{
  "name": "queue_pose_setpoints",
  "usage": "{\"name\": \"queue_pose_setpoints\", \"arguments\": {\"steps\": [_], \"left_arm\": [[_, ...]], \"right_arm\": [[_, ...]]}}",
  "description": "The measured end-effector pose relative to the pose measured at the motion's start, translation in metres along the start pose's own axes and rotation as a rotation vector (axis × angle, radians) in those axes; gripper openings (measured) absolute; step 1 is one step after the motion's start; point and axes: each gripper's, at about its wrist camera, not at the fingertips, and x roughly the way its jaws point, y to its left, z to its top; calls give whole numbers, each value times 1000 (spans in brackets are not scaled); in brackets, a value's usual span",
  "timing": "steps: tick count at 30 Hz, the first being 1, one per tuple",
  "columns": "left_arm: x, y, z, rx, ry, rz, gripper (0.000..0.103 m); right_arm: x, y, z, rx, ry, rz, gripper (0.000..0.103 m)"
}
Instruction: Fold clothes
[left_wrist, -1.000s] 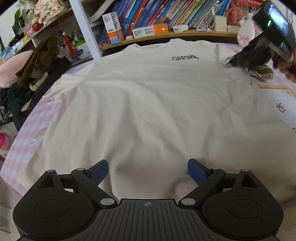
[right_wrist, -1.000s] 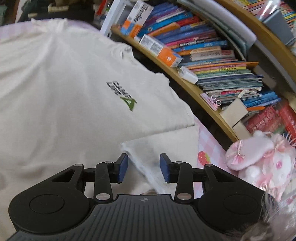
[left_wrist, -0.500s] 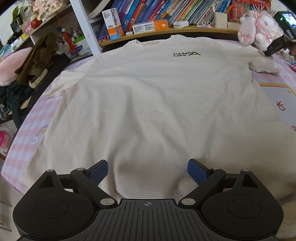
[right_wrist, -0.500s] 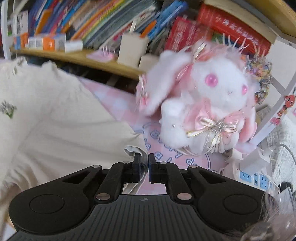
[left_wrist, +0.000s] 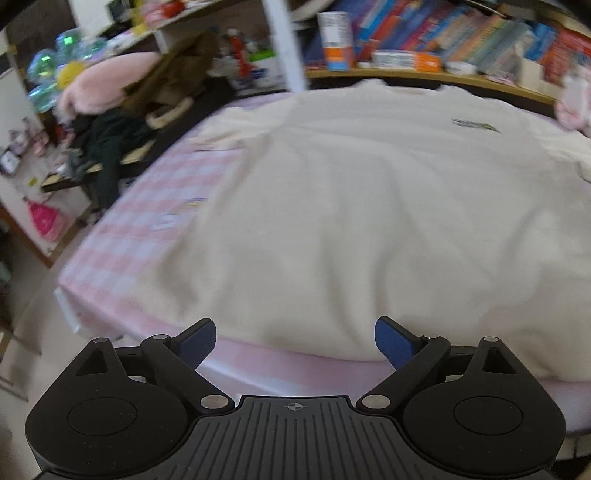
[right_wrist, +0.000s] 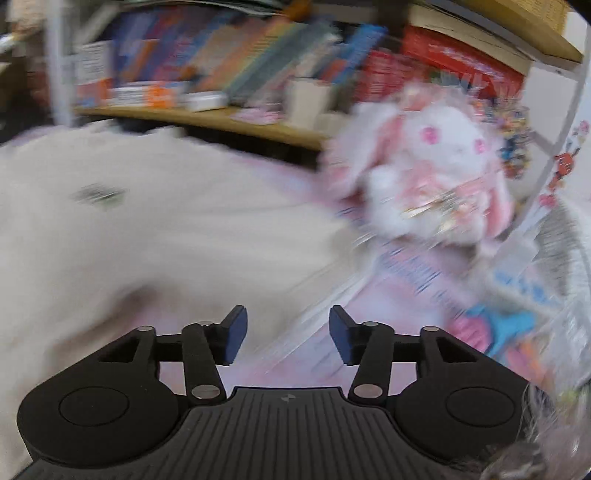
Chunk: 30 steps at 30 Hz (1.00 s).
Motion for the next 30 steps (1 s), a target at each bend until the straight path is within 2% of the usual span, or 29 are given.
{"name": "queue_pose_setpoints", "arguments": {"steps": [5, 8, 9, 12, 14, 15, 16, 17, 20, 21, 22, 23, 24, 25, 28, 30], "left_arm": [[14, 61, 9, -120, -38, 33, 95], [24, 98, 13, -178, -47, 21, 95], [30, 109, 13, -178, -44, 1, 95], [43, 134, 14, -136, -38, -60, 93], [52, 142, 14, -93, -22, -109, 79], [57, 144, 15, -70, -6, -137, 63], [63, 145, 16, -47, 9, -166, 54], [68, 147, 16, -24, 25, -194, 50], [76, 149, 18, 22, 36, -274, 23], [77, 153, 23, -4, 36, -312, 12], [77, 157, 29, -33, 36, -352, 6], [77, 161, 35, -61, 35, -391, 5], [77, 165, 41, -90, 35, -430, 4], [78, 169, 47, -119, 35, -470, 4], [104, 168, 84, -255, 29, -467, 4], [122, 166, 110, -346, 25, -462, 5]], "right_arm": [[-54, 53, -34, 27, 32, 166, 53], [-76, 81, -53, 61, 48, 203, 60], [-81, 89, -59, 74, 54, 210, 65], [-97, 114, -76, 121, 71, 206, 65], [-106, 127, -87, 161, 74, 205, 65], [-111, 134, -92, 181, 75, 205, 65], [-113, 141, -97, 191, 79, 198, 63], [-114, 147, -101, 196, 83, 171, 62], [-110, 158, -107, 227, 116, 102, 50], [-108, 159, -107, 243, 130, 96, 34], [-106, 160, -108, 258, 144, 92, 27], [-105, 159, -108, 266, 155, 101, 15], [-105, 159, -106, 277, 164, 125, 10], [-108, 156, -101, 300, 151, 147, 10], [-114, 138, -80, 411, 65, 196, 8], [-103, 119, -56, 509, 4, 180, 8]]}}
